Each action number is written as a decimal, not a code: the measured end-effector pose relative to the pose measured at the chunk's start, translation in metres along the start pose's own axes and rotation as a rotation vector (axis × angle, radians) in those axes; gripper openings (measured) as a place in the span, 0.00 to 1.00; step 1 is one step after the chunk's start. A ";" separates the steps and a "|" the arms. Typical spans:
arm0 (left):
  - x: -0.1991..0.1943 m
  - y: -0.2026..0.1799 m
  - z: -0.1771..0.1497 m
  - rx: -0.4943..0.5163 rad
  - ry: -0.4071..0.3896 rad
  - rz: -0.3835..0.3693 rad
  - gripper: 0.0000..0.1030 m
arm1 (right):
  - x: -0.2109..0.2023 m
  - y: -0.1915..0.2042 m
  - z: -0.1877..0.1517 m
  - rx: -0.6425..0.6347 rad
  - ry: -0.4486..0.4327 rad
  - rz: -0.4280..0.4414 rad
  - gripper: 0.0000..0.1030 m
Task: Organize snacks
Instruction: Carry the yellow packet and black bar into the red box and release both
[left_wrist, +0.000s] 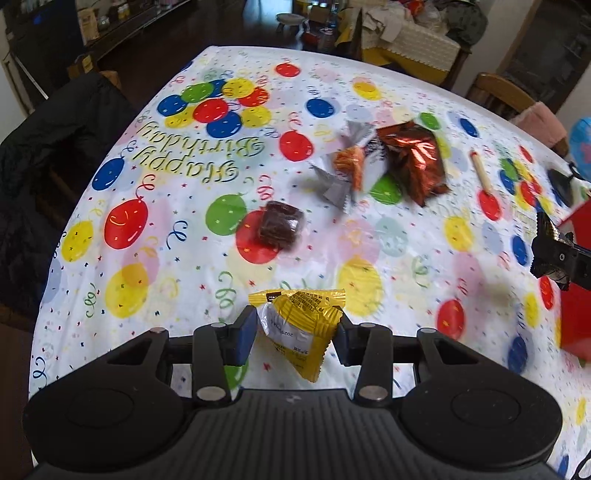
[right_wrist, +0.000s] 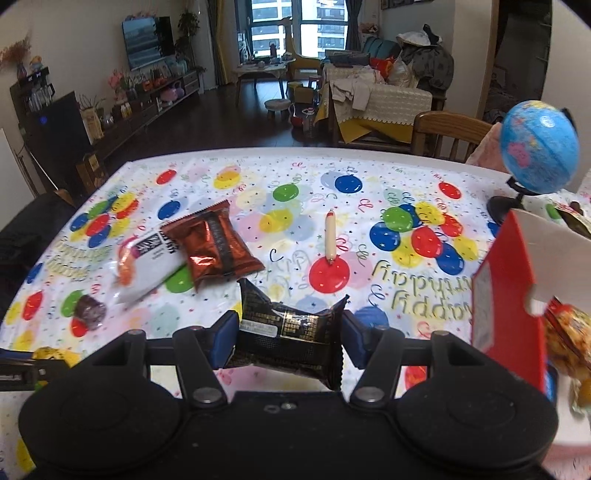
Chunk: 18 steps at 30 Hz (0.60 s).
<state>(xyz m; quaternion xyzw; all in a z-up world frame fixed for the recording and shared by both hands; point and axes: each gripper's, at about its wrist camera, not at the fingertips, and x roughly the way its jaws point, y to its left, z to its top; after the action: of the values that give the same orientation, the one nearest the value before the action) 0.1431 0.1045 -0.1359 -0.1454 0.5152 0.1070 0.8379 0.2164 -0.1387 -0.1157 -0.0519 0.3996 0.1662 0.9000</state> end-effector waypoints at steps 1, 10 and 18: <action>-0.004 -0.002 -0.002 0.010 -0.002 -0.007 0.41 | -0.007 0.000 -0.002 0.004 -0.004 -0.002 0.56; -0.042 -0.024 -0.016 0.118 -0.059 -0.078 0.41 | -0.068 0.000 -0.017 0.036 -0.042 -0.042 0.56; -0.079 -0.059 -0.019 0.221 -0.131 -0.143 0.41 | -0.118 -0.010 -0.024 0.038 -0.079 -0.087 0.56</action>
<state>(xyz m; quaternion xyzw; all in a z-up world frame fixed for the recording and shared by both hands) 0.1117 0.0399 -0.0659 -0.0811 0.4563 -0.0012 0.8861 0.1290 -0.1835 -0.0447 -0.0455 0.3643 0.1210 0.9222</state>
